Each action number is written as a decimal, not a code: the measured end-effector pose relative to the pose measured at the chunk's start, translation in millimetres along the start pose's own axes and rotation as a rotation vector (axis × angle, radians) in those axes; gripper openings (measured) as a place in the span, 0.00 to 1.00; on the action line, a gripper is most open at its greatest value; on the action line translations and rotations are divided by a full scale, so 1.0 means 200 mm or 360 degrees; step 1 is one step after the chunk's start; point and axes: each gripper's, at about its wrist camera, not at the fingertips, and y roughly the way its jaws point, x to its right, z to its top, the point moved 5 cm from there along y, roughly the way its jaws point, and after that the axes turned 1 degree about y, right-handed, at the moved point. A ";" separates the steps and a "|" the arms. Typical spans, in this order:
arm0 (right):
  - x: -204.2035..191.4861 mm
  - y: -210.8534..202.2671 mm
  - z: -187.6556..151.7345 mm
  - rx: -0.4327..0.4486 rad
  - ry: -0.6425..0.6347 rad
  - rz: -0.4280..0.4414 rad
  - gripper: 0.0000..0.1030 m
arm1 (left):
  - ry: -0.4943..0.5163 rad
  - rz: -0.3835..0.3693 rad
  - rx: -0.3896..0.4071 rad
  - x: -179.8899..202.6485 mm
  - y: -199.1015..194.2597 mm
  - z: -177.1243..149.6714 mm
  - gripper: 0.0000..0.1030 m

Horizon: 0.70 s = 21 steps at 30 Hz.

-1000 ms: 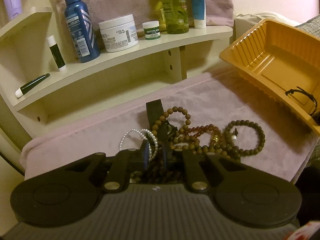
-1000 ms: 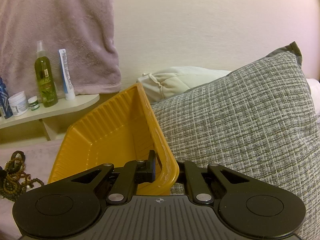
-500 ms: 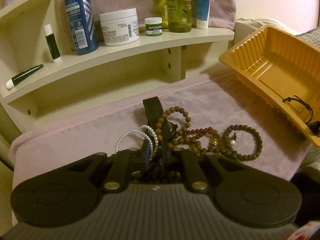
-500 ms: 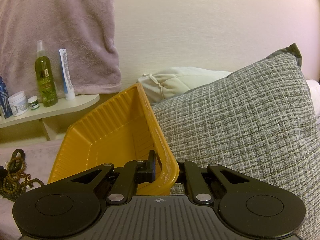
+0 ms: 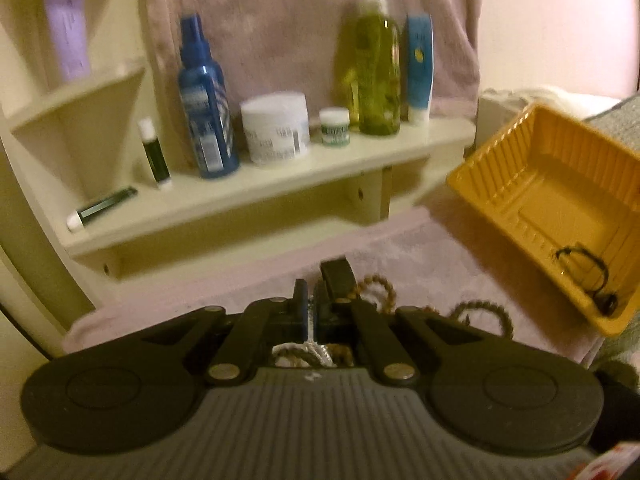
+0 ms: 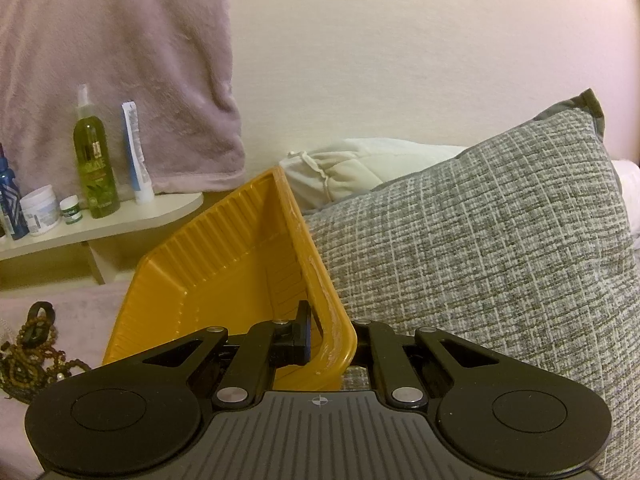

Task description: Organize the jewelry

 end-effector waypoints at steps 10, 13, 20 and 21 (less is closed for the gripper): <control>-0.01 -0.03 0.01 0.0014 0.0003 0.0012 0.08 | 0.0030 -0.0006 0.0143 -0.01 -0.15 0.19 0.00; -0.02 -0.03 0.01 0.0018 0.0003 0.0015 0.08 | 0.0038 -0.0003 0.0187 0.00 -0.19 0.25 0.00; -0.02 -0.03 0.01 0.0024 0.0008 0.0023 0.09 | 0.0093 0.0011 0.0199 0.01 -0.21 0.30 0.00; -0.02 -0.04 0.01 0.0024 0.0008 0.0023 0.09 | 0.0091 0.0024 0.0170 0.00 -0.20 0.27 0.00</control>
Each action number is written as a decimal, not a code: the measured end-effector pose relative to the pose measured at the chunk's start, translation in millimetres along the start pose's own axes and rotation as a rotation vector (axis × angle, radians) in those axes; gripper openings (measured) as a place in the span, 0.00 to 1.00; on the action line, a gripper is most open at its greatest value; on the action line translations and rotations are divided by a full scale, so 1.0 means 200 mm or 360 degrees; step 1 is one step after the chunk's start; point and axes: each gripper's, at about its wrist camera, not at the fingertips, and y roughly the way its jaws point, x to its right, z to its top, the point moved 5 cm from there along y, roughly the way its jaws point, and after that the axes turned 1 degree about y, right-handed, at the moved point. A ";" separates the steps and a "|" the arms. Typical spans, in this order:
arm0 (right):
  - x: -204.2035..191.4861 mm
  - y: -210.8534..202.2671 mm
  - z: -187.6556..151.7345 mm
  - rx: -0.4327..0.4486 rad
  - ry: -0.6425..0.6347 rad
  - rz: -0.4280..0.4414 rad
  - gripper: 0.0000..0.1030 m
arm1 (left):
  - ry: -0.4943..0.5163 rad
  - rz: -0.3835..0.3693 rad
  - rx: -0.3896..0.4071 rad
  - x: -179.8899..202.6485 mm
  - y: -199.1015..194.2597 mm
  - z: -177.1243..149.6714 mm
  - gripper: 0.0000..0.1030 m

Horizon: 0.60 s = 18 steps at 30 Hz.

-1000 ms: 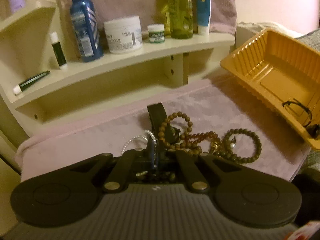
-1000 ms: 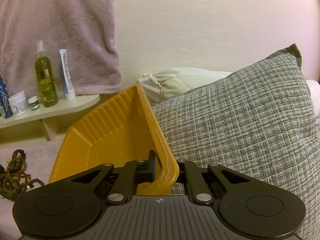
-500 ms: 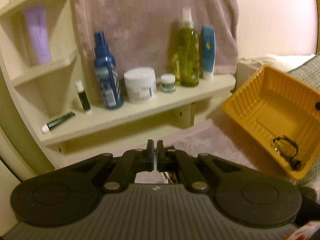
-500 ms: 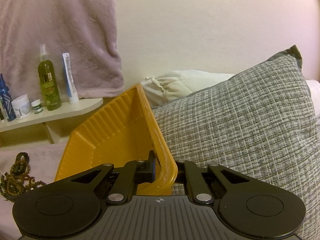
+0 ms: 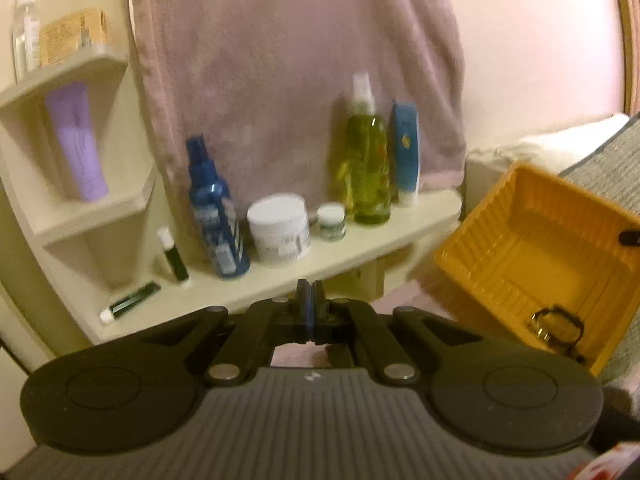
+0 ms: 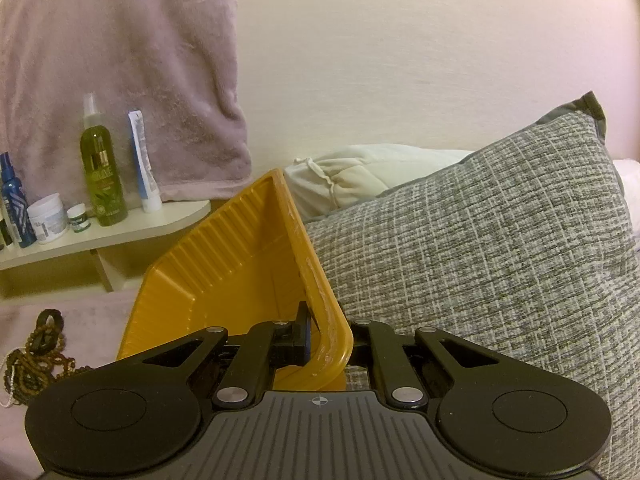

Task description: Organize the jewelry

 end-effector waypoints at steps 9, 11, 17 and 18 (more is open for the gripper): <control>0.00 0.00 0.00 -0.0006 -0.0002 -0.0004 0.08 | -0.0100 0.0143 -0.0324 -0.06 0.16 -0.44 0.08; 0.00 0.01 -0.01 -0.0009 -0.0003 -0.0007 0.08 | -0.0125 0.0161 -0.0357 -0.07 0.18 -0.52 0.15; 0.00 0.02 -0.01 -0.0019 -0.0017 -0.0018 0.08 | -0.0167 0.0186 -0.0384 -0.08 0.26 -0.63 0.15; 0.00 0.03 -0.01 -0.0020 -0.0020 -0.0020 0.08 | -0.0178 0.0183 -0.0391 -0.08 0.27 -0.64 0.15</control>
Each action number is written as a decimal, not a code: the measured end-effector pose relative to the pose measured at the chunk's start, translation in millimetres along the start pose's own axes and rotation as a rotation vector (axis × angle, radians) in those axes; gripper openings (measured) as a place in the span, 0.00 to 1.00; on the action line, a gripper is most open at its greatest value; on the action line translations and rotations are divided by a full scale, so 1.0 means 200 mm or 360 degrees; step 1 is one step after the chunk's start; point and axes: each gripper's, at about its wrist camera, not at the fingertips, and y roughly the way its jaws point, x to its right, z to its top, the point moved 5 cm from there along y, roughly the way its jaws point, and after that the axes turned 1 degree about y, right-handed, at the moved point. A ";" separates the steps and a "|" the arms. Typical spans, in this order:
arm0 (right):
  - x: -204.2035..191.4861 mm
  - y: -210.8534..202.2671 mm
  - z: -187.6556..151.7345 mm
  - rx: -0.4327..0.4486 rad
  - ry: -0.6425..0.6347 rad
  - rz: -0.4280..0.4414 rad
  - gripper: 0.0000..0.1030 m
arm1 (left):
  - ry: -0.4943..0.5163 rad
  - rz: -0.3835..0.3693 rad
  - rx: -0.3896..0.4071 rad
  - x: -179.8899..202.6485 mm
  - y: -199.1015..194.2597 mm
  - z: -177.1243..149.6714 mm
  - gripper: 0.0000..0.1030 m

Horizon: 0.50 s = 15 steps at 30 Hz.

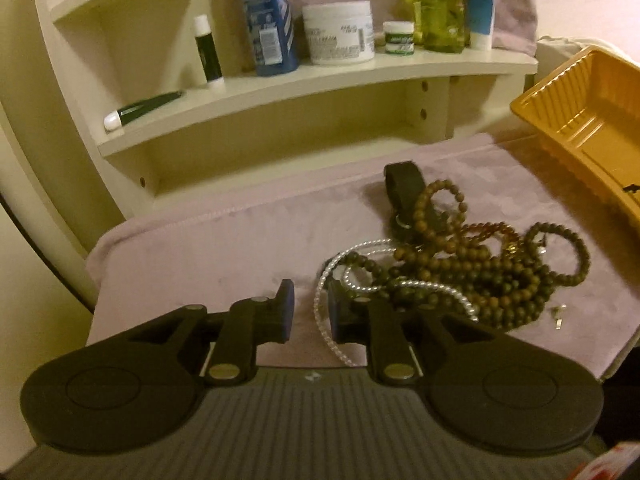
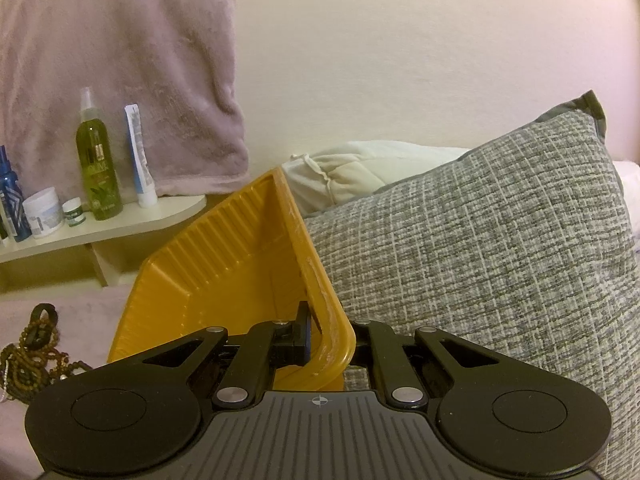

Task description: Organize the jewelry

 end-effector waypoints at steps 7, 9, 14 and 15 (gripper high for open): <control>0.01 0.03 0.00 -0.0009 -0.0014 -0.0013 0.08 | -0.0044 -0.0038 -0.0008 -0.01 0.06 -0.03 0.08; 0.01 0.03 0.00 -0.0009 -0.0017 -0.0015 0.09 | -0.0020 -0.0034 -0.0026 0.00 0.06 -0.01 0.02; 0.01 0.03 0.00 -0.0005 -0.0026 -0.0006 0.08 | 0.0006 0.0002 0.0107 -0.02 -0.06 0.09 0.02; 0.01 0.03 0.00 -0.0003 -0.0027 -0.0005 0.08 | 0.0006 0.0004 0.0147 -0.03 -0.11 0.13 0.02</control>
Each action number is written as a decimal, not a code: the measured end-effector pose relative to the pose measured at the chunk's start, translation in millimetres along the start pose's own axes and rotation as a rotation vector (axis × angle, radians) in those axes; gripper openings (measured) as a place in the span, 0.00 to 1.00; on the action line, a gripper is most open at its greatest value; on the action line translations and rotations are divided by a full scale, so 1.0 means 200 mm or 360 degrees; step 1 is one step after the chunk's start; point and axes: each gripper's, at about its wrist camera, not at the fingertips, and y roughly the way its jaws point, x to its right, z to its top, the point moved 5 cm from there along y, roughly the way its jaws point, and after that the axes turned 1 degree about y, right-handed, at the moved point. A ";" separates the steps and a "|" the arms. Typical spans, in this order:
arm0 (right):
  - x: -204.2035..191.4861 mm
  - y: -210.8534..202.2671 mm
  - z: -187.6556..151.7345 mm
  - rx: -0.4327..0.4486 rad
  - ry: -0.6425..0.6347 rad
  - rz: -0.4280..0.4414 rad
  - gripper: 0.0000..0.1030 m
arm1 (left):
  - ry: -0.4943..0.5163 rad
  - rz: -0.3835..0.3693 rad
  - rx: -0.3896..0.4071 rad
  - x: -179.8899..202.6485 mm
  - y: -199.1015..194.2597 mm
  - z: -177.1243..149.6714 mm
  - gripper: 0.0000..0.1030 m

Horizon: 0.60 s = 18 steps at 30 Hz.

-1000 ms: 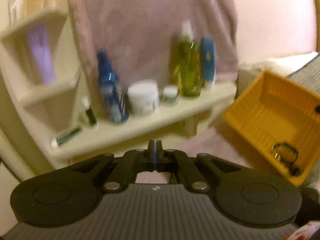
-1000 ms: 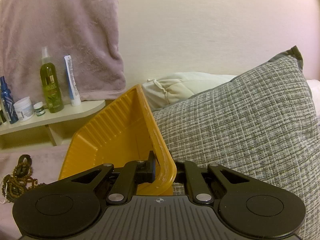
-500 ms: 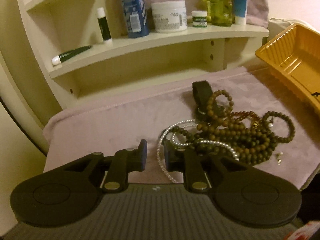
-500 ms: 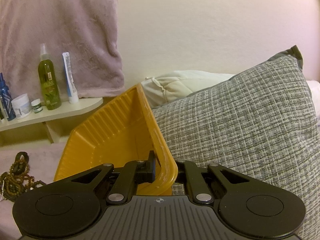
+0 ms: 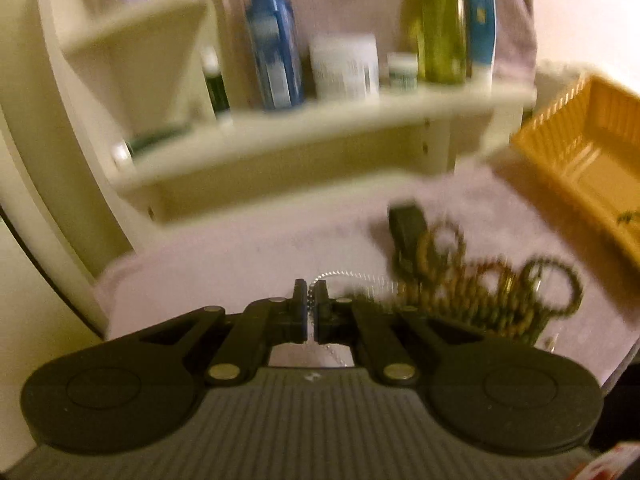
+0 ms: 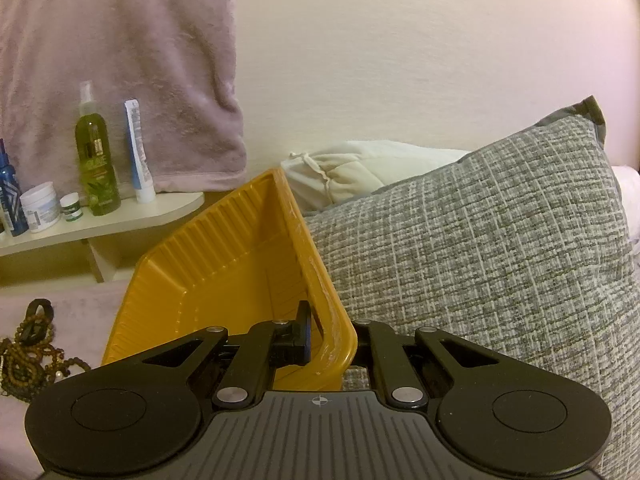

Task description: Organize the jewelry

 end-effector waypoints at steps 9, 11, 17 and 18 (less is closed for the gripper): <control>-0.01 -0.03 0.01 0.0023 0.0006 0.0020 0.08 | 0.0046 0.0004 0.0277 -0.05 -0.27 0.36 0.02; -0.01 -0.04 0.01 0.0027 0.0004 0.0022 0.08 | 0.0054 0.0005 0.0317 -0.05 -0.32 0.42 0.02; -0.02 -0.05 0.02 0.0037 0.0006 0.0032 0.09 | 0.0100 -0.0002 0.0411 -0.03 -0.41 0.56 0.02; -0.02 -0.05 0.02 0.0039 0.0005 0.0033 0.09 | 0.0108 -0.0004 0.0431 -0.02 -0.43 0.59 0.02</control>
